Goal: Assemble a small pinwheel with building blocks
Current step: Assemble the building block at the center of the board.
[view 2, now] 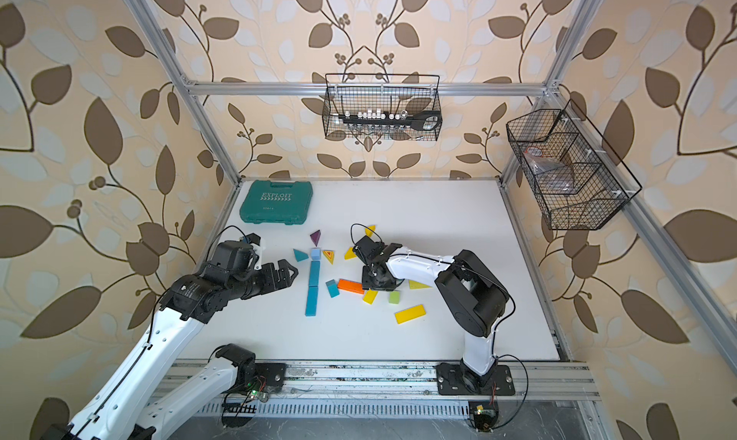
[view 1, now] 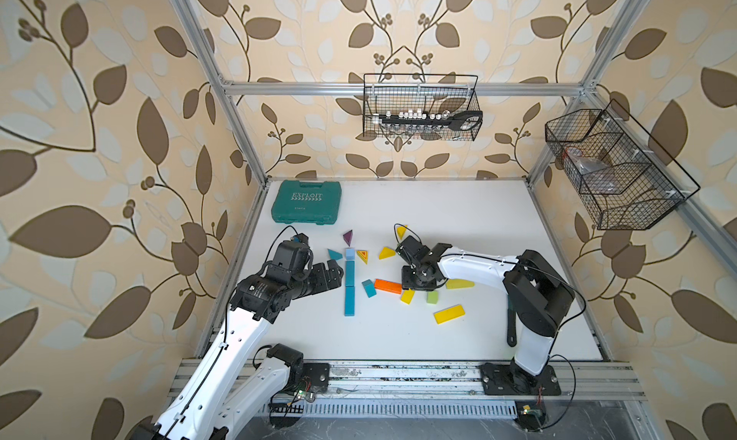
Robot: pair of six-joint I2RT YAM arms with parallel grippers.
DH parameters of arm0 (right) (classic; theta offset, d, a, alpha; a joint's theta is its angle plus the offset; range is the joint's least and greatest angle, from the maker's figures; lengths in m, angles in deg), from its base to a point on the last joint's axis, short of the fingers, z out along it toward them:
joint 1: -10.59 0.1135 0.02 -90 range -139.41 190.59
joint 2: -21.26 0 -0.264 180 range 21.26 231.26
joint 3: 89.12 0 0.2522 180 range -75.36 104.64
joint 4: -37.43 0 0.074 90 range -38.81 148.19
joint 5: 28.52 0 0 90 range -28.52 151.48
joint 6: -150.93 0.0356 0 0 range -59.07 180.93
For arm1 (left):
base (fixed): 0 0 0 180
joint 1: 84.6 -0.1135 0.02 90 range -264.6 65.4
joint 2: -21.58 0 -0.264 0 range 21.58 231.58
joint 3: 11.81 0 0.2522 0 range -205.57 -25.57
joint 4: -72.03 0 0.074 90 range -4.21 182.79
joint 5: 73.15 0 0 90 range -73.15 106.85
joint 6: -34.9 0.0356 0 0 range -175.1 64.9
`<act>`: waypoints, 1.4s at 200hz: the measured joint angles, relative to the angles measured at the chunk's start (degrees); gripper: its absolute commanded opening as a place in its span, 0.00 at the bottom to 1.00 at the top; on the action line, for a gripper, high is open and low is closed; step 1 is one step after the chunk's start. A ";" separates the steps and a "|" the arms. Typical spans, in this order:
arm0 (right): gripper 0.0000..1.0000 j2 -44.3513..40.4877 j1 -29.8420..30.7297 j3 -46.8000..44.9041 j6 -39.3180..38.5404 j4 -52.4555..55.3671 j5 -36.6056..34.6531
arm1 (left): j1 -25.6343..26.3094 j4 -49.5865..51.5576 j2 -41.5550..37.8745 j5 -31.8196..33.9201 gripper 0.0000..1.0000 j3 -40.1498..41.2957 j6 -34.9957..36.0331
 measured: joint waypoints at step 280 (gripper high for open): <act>0.15 7.43 -1.97 11.21 -10.19 6.58 -5.99 | 0.00 -0.02 0.66 -0.04 0.99 0.02 0.15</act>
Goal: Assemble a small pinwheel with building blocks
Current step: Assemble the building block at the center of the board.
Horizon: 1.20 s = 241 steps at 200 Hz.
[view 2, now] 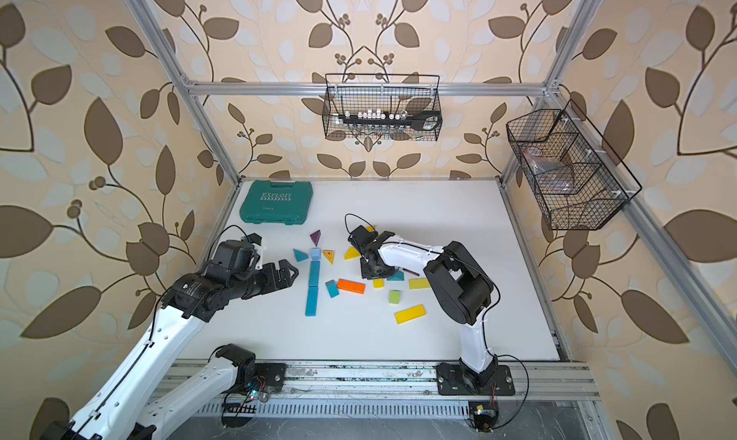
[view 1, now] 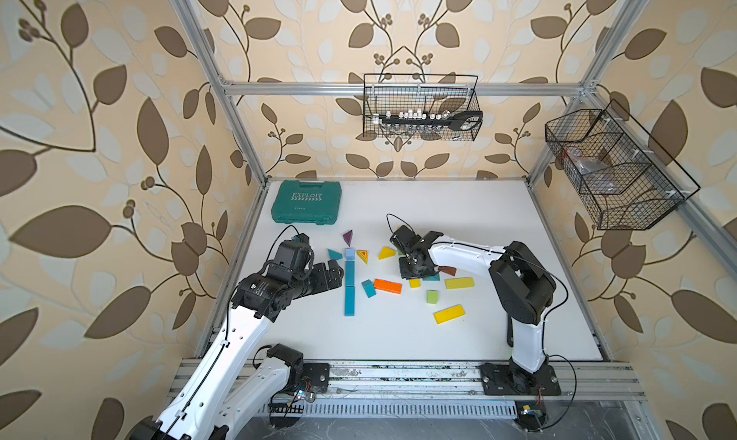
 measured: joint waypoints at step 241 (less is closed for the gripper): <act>0.36 5.29 1.95 8.33 7.91 3.63 -2.40 | 0.00 0.00 -0.92 -0.11 0.99 0.00 0.02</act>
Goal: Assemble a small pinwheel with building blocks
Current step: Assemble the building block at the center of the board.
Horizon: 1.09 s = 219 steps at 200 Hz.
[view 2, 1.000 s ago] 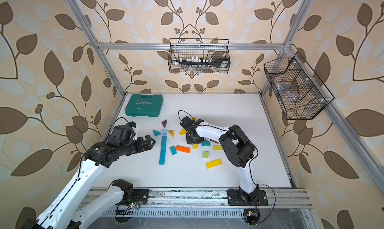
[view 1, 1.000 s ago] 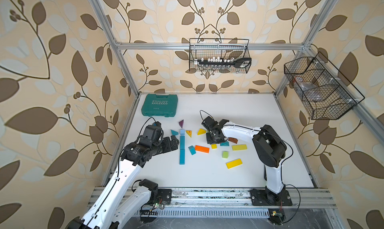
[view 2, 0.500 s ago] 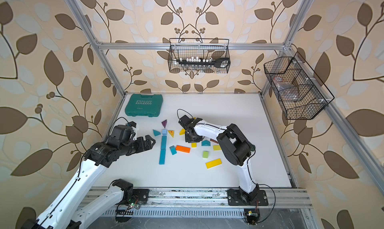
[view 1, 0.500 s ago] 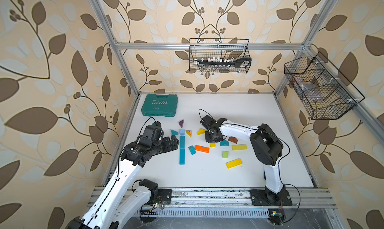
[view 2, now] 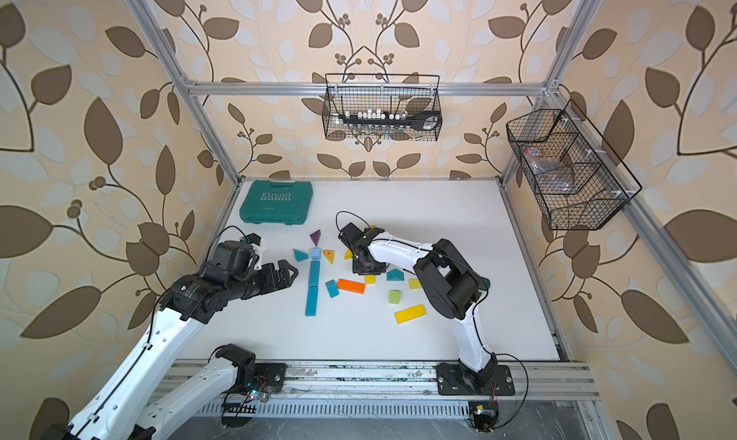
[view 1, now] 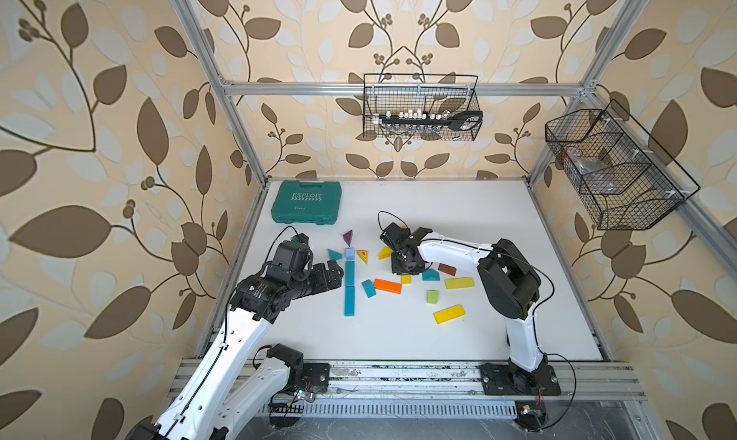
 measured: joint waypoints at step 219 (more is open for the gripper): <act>0.54 -1.40 -1.86 0.81 -2.78 -0.11 1.49 | 0.00 -0.04 0.17 -0.09 0.99 0.13 0.02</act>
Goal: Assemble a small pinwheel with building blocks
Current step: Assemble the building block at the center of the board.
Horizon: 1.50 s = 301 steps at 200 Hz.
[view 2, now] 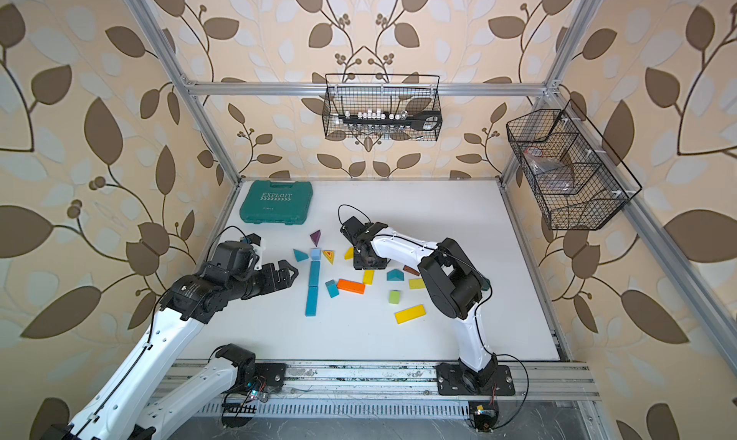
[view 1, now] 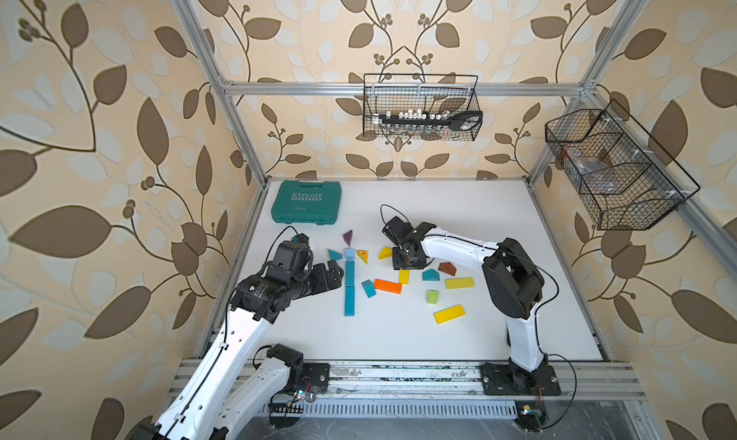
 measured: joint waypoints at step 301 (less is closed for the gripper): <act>0.55 0.00 -0.63 -3.41 -2.51 -4.96 5.53 | 0.00 -0.28 0.44 -0.24 0.99 0.02 0.00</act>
